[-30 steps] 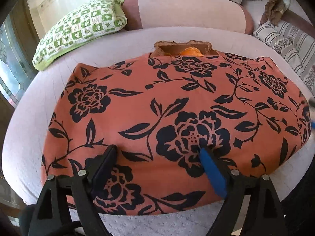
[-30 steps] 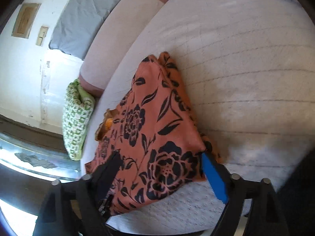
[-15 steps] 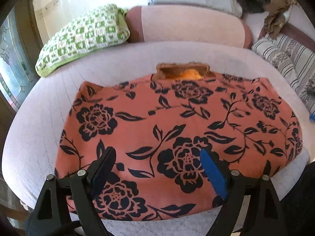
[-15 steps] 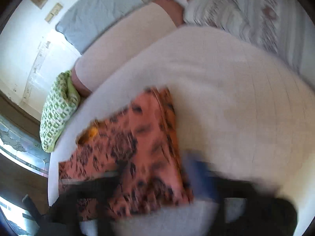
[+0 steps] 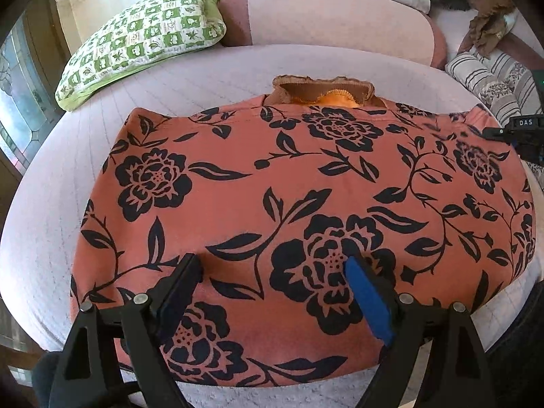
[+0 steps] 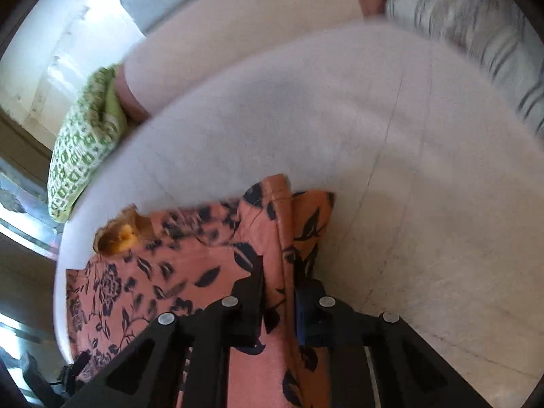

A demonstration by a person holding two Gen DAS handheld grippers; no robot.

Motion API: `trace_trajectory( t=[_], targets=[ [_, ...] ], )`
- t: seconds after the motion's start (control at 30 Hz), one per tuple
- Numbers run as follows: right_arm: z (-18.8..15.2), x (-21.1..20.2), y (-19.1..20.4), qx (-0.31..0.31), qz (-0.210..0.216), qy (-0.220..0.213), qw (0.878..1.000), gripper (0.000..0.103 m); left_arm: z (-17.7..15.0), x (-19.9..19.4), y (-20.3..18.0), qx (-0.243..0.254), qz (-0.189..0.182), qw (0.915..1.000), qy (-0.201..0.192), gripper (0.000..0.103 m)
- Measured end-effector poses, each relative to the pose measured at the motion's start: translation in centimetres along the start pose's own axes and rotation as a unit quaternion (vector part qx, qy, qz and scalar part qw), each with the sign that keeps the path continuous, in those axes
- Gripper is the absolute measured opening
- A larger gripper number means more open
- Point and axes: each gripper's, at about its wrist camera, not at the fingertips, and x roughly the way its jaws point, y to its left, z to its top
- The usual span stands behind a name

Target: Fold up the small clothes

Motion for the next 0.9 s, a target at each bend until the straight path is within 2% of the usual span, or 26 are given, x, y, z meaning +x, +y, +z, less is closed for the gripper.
trace_trajectory(
  t=[0.07, 0.1, 0.13, 0.17, 0.2, 0.23, 0.27, 0.3, 0.37, 0.47, 0.53, 0.57, 0.6, 0.67, 0.7, 0.77, 0.83, 0.9],
  targets=[
    [-0.3, 0.2, 0.3, -0.018, -0.019, 0.004, 1.0, 0.015, 0.0, 0.2, 0.1, -0.003, 0.0, 1.0, 0.0, 0.088],
    [-0.4, 2.2, -0.2, -0.019, -0.038, 0.038, 0.998, 0.018, 0.1, 0.2, 0.0, -0.002, 0.001, 1.0, 0.001, 0.088],
    [-0.6, 3.0, -0.6, -0.015, -0.036, 0.049, 0.998, 0.021, 0.1, 0.1, 0.0, -0.001, 0.0, 1.0, 0.001, 0.088],
    [-0.7, 2.6, -0.8, -0.009, -0.031, 0.036, 0.999, 0.024, 0.1, 0.1, 0.1, 0.0, -0.002, 1.0, 0.002, 0.088],
    [-0.6, 2.2, -0.8, -0.007, -0.032, 0.031, 0.999, 0.034, 0.0, 0.1, 0.2, 0.0, -0.003, 1.0, 0.004, 0.088],
    [-0.6, 1.3, -0.6, -0.005, -0.038, 0.026, 0.999, 0.056, 0.0, 0.1, 0.2, 0.0, -0.004, 1.0, 0.005, 0.088],
    [-0.6, 0.3, -0.2, -0.011, -0.047, 0.015, 0.999, 0.066, 0.0, 0.1, 0.2, -0.001, -0.003, 1.0, 0.005, 0.088],
    [-0.8, -0.7, 0.1, -0.017, -0.052, 0.002, 0.998, 0.069, 0.0, 0.0, 0.2, -0.001, -0.002, 1.0, 0.004, 0.088],
    [-1.3, -3.6, 1.4, -0.034, -0.047, -0.04, 0.998, 0.069, -0.1, 0.0, 0.1, -0.002, -0.001, 1.0, 0.004, 0.088],
    [-2.5, -6.4, 3.5, -0.033, 0.01, -0.057, 0.998, 0.07, -0.1, 0.0, 0.2, -0.003, -0.003, 1.0, 0.006, 0.088],
    [-4.3, -6.9, 4.5, -0.041, 0.067, -0.046, 0.996, 0.077, -0.2, 0.0, 0.2, -0.003, -0.004, 1.0, 0.006, 0.088],
    [-5.3, -6.3, 4.2, -0.041, 0.094, -0.024, 0.994, 0.077, -0.2, -0.1, 0.2, -0.003, -0.003, 1.0, 0.006, 0.088],
    [-5.9, -5.6, 4.0, -0.036, 0.102, -0.009, 0.994, 0.077, -0.2, -0.1, 0.1, -0.002, -0.003, 1.0, 0.006, 0.088],
    [-7.4, -2.3, 1.7, -0.007, 0.066, 0.043, 0.997, 0.071, -0.2, -0.1, 0.2, -0.001, -0.004, 1.0, 0.009, 0.088],
    [-7.7, -1.4, 0.5, 0.014, 0.07, 0.049, 0.996, 0.066, -0.2, -0.2, 0.2, 0.001, -0.004, 0.9999, 0.009, 0.088],
    [-7.6, -2.5, -0.1, 0.033, 0.081, 0.03, 0.996, 0.067, -0.2, -0.2, 0.3, 0.0, -0.005, 0.9999, 0.01, 0.088],
    [-7.1, -3.8, 0.8, 0.012, 0.062, 0.017, 0.998, 0.068, -0.2, -0.1, 0.2, -0.002, -0.003, 0.9999, 0.01, 0.088],
    [-7.1, -4.5, 1.7, -0.007, 0.074, 0.009, 0.997, 0.073, -0.2, -0.1, 0.1, -0.002, -0.002, 1.0, 0.009, 0.088]
  ],
)
